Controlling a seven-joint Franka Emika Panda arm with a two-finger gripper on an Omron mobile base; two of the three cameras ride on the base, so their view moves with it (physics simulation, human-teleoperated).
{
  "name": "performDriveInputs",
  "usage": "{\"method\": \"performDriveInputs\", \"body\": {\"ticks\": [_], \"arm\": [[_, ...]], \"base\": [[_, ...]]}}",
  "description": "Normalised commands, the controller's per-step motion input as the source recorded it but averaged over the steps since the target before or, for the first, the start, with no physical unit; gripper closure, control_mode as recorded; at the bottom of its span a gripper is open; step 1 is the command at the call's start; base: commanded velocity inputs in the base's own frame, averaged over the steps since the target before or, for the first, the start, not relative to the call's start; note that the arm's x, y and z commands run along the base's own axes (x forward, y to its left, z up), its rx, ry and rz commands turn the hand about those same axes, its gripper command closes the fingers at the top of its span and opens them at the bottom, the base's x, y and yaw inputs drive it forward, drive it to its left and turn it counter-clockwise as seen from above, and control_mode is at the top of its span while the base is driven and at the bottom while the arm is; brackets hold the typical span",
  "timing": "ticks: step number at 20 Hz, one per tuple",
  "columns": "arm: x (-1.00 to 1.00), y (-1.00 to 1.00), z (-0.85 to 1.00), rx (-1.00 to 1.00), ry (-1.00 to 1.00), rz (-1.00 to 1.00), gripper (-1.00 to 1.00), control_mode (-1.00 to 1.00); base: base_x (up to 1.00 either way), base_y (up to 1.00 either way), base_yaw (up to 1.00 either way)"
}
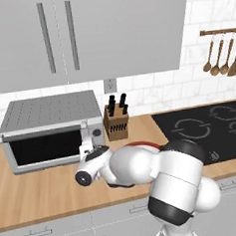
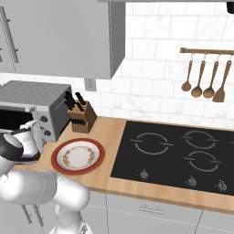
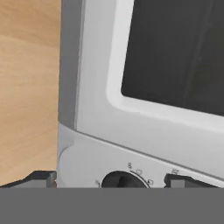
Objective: Pick up the kebab skewer and baguette bread, and place them inside the toaster oven. Close the toaster oven door and start by setting the timer.
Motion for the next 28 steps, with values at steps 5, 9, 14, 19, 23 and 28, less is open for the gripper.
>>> {"method": "performDriveInputs", "body": {"ticks": [5,9,14,19,23,28], "arm": [[0.05,0.00,-0.05,0.00,-0.05,-0.01,-1.00,-1.00],[0.08,0.00,0.00,0.00,-0.03,0.00,-1.00,-1.00],[0.00,0.00,0.00,0.00,-0.10,0.00,-1.00,-1.00],[0.00,0.00,0.00,0.00,-0.14,0.00,-1.00,-1.00],[0.09,0.00,0.00,0.00,-0.10,0.00,-1.00,-1.00],[0.01,-0.05,0.00,0.00,-0.06,0.00,-1.00,-1.00]], "base": [[0.00,0.00,0.00],[0.00,0.00,0.00],[0.00,0.00,0.00],[0.00,0.00,0.00],[0.00,0.00,0.00],[0.00,0.00,0.00]]}}
